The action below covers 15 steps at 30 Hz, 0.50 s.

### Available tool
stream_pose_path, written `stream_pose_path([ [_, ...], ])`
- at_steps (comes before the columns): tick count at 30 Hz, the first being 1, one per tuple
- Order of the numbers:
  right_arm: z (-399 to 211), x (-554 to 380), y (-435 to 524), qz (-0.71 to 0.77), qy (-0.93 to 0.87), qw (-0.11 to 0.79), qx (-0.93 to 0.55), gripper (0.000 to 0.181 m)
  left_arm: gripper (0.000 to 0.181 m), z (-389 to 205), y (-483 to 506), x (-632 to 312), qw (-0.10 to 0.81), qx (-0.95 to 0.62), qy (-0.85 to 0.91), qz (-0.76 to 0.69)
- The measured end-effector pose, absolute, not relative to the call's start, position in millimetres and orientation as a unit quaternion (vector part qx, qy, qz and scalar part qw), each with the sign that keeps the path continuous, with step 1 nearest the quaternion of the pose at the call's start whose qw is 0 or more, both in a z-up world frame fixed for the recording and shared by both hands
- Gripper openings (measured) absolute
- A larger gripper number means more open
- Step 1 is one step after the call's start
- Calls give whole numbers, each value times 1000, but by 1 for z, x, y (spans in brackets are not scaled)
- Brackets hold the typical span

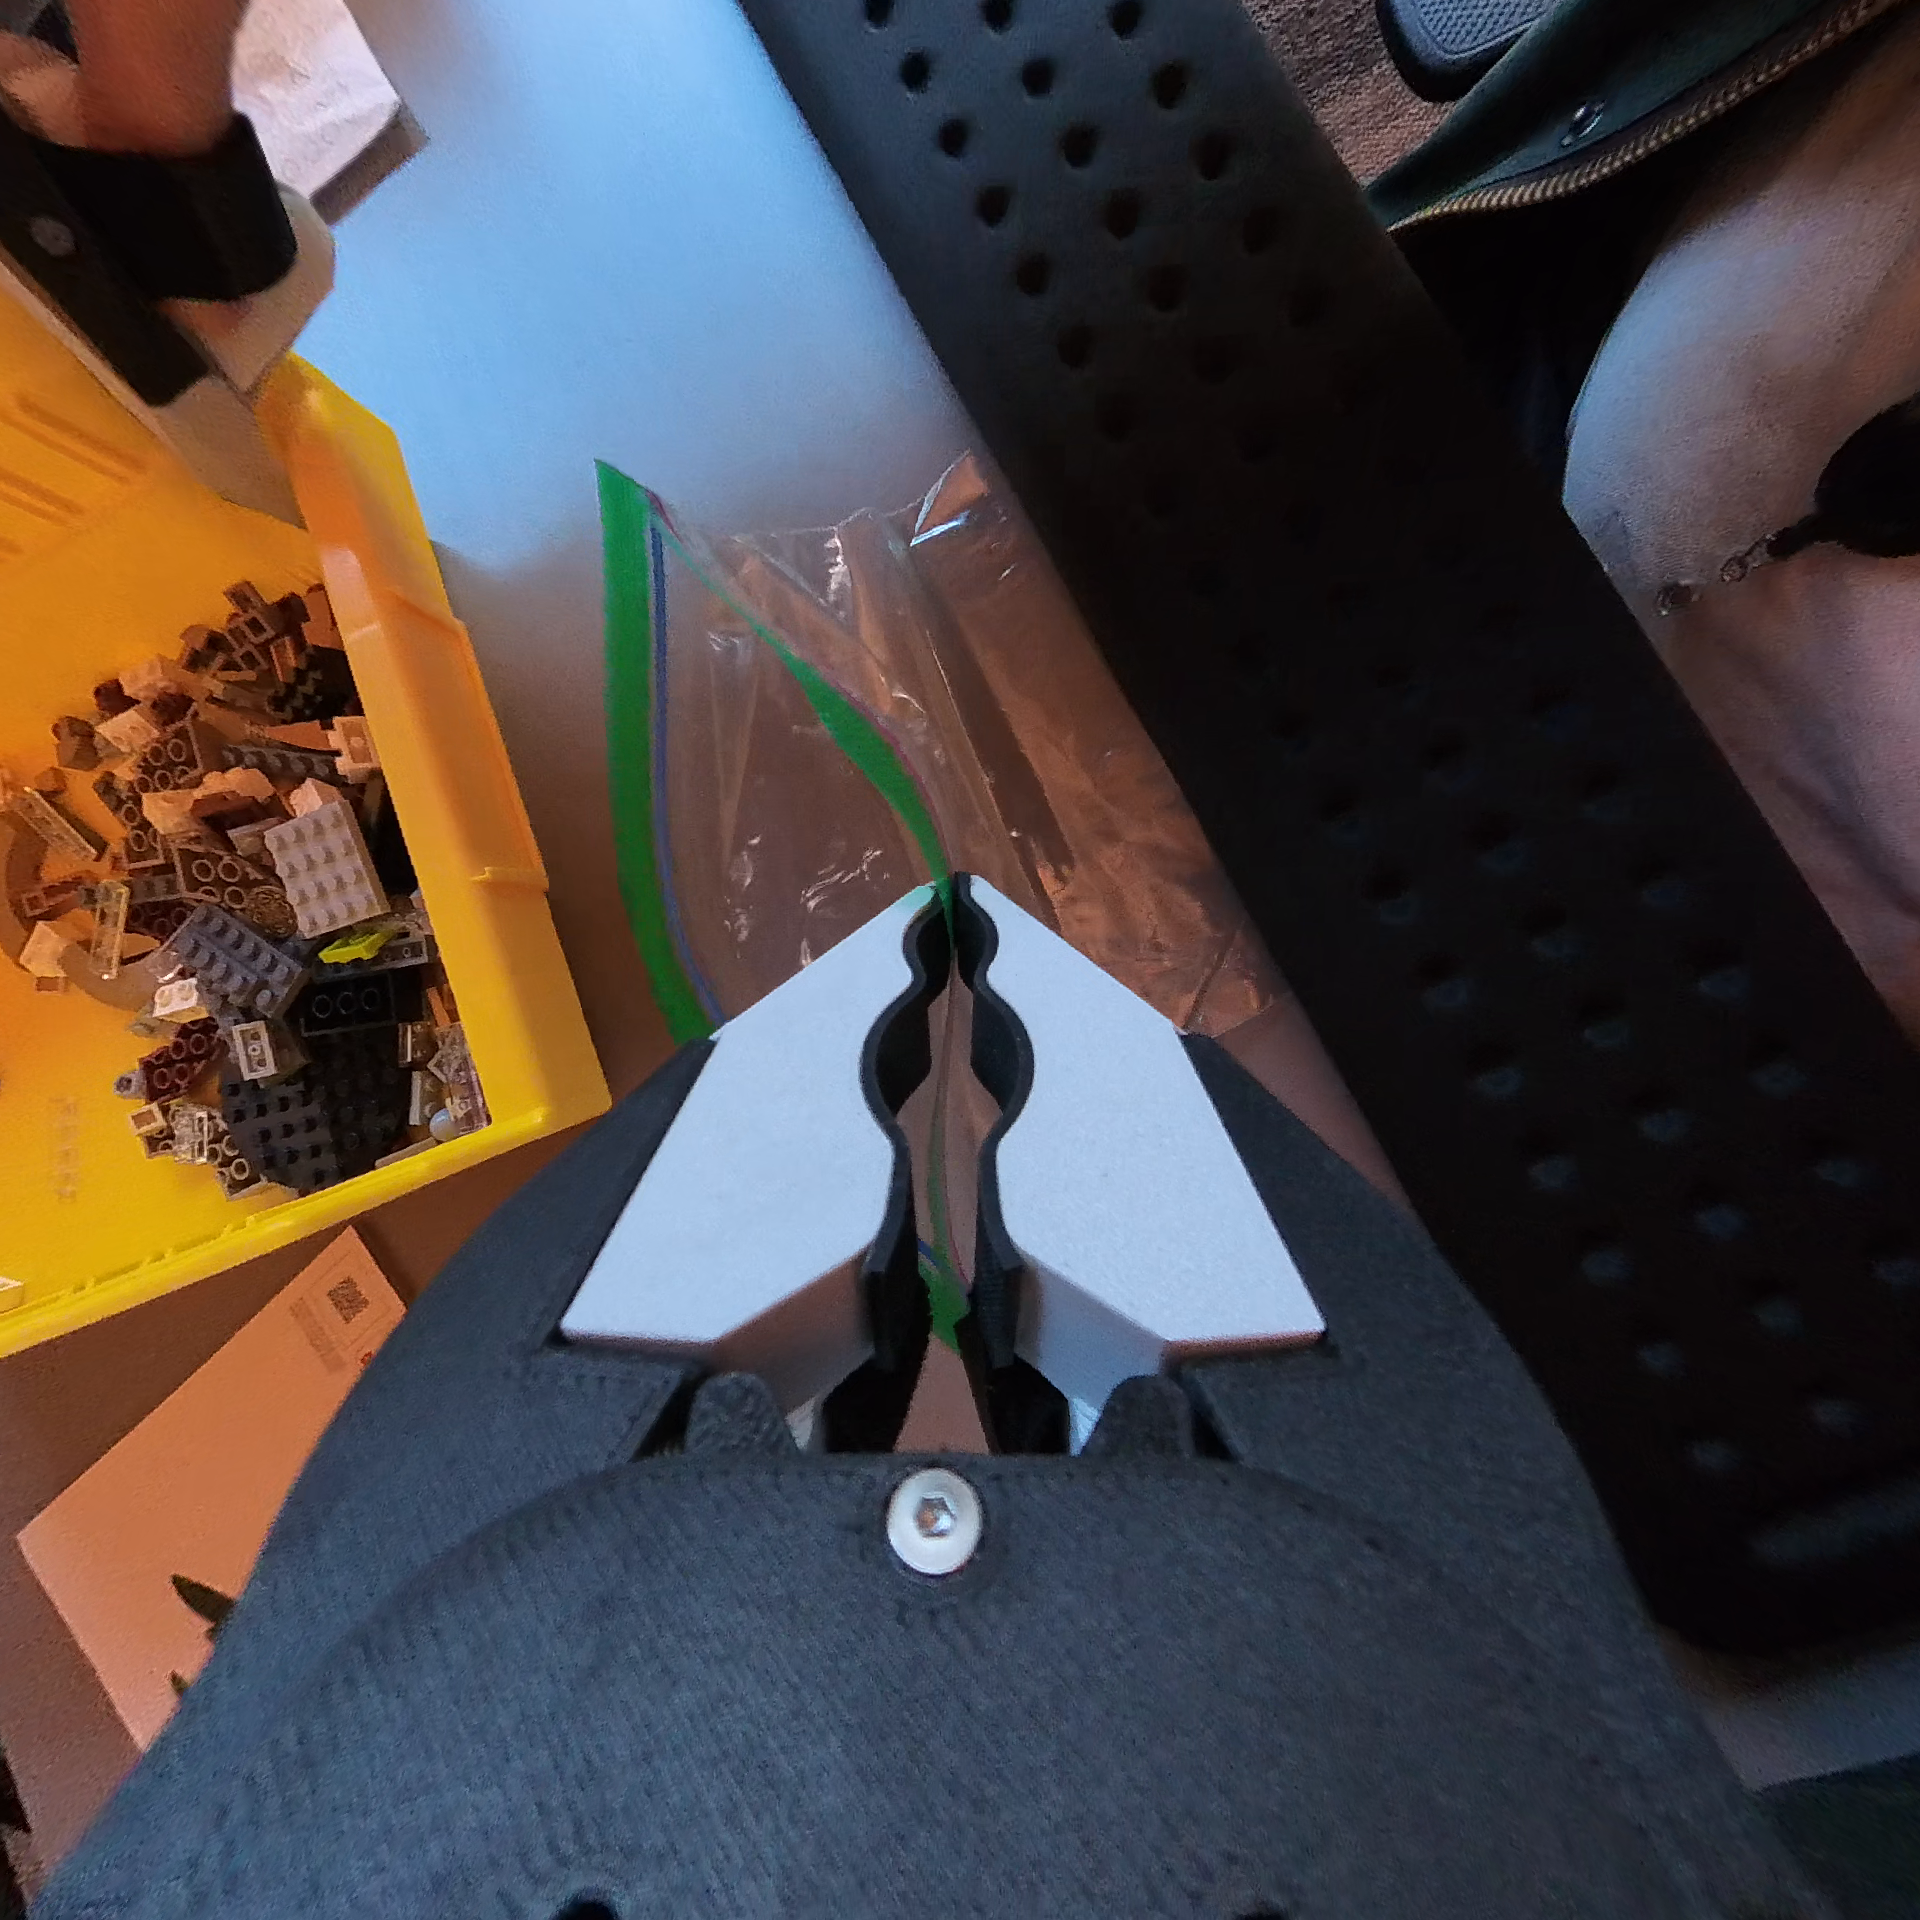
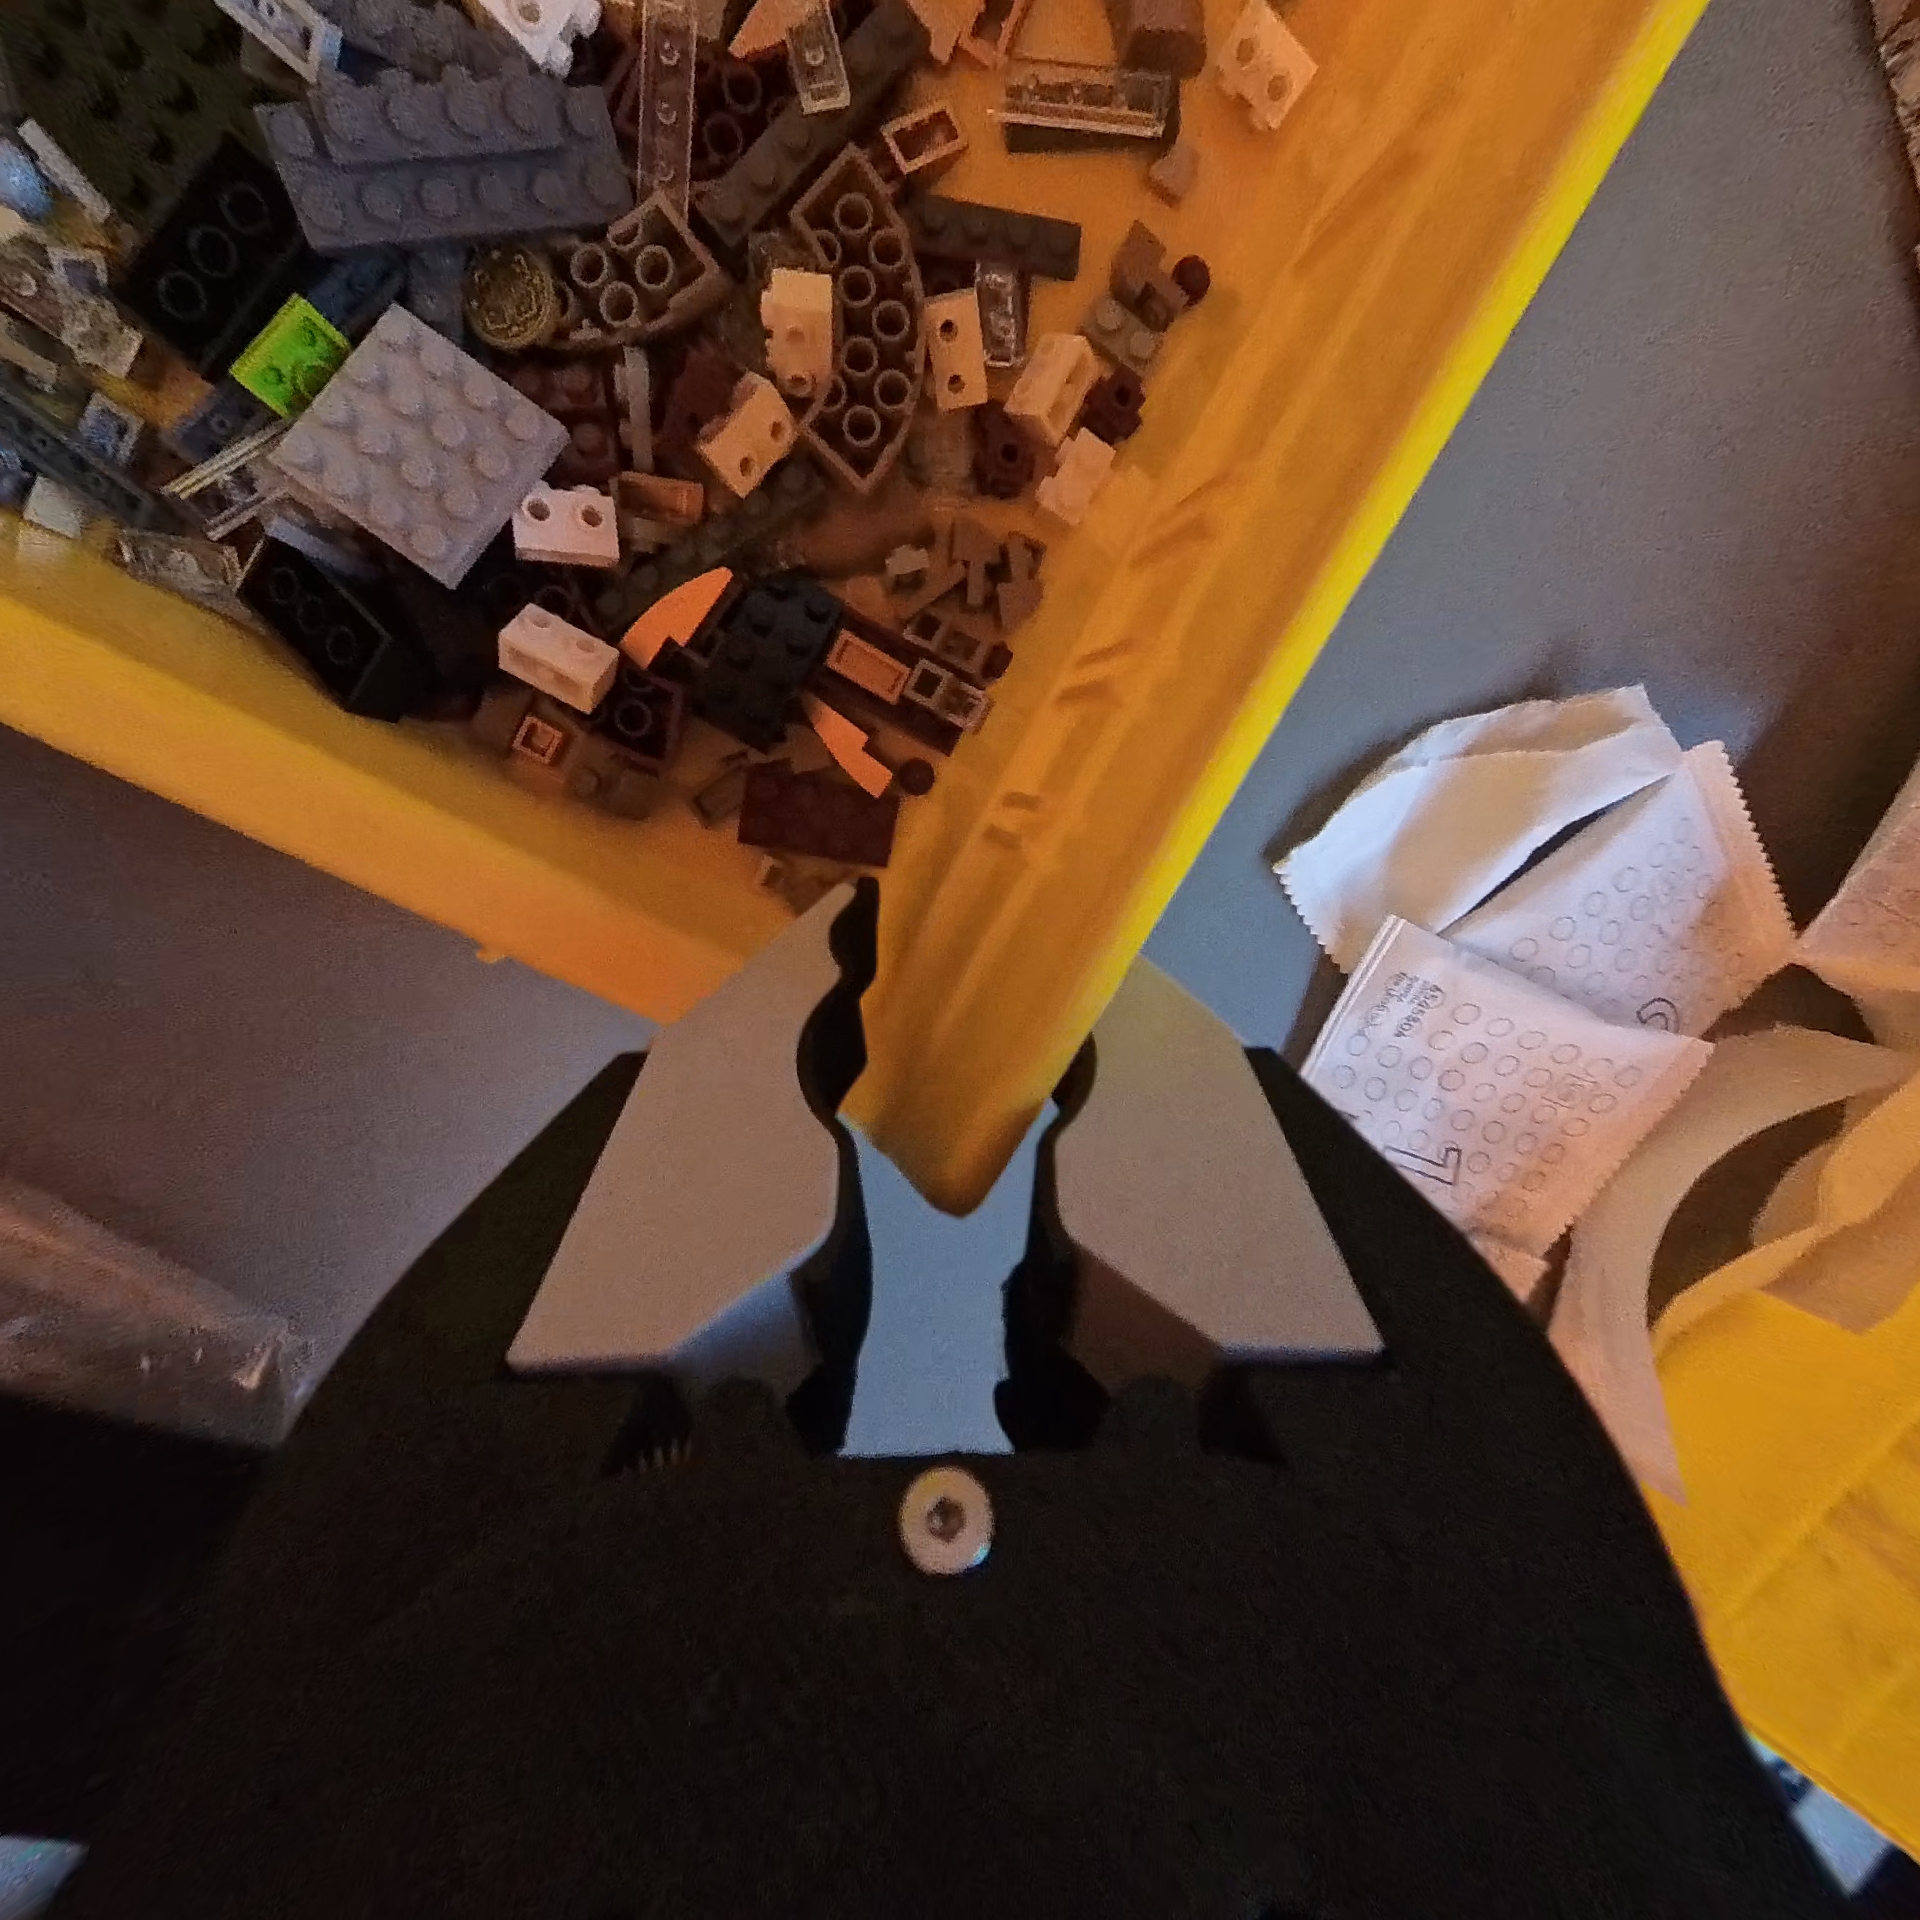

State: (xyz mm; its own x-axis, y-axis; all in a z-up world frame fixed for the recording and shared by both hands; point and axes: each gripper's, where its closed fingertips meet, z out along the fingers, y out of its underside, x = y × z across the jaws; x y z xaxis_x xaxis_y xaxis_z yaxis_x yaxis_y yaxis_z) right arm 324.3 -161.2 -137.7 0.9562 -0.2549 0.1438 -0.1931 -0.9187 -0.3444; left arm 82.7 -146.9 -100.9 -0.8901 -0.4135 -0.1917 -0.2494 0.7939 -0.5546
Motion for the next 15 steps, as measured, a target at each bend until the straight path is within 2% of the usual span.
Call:
stream_pose_path([
  [8, -133, 325, -164, -84, 73, 156, -981, 28, 0, -95, -150, 81, 150, -173, 931, -284],
  [15, -133, 321, -163, -69, 57, 131, -987, 21, 0, -92, -145, 81, 158, -178, 930, -280],
])
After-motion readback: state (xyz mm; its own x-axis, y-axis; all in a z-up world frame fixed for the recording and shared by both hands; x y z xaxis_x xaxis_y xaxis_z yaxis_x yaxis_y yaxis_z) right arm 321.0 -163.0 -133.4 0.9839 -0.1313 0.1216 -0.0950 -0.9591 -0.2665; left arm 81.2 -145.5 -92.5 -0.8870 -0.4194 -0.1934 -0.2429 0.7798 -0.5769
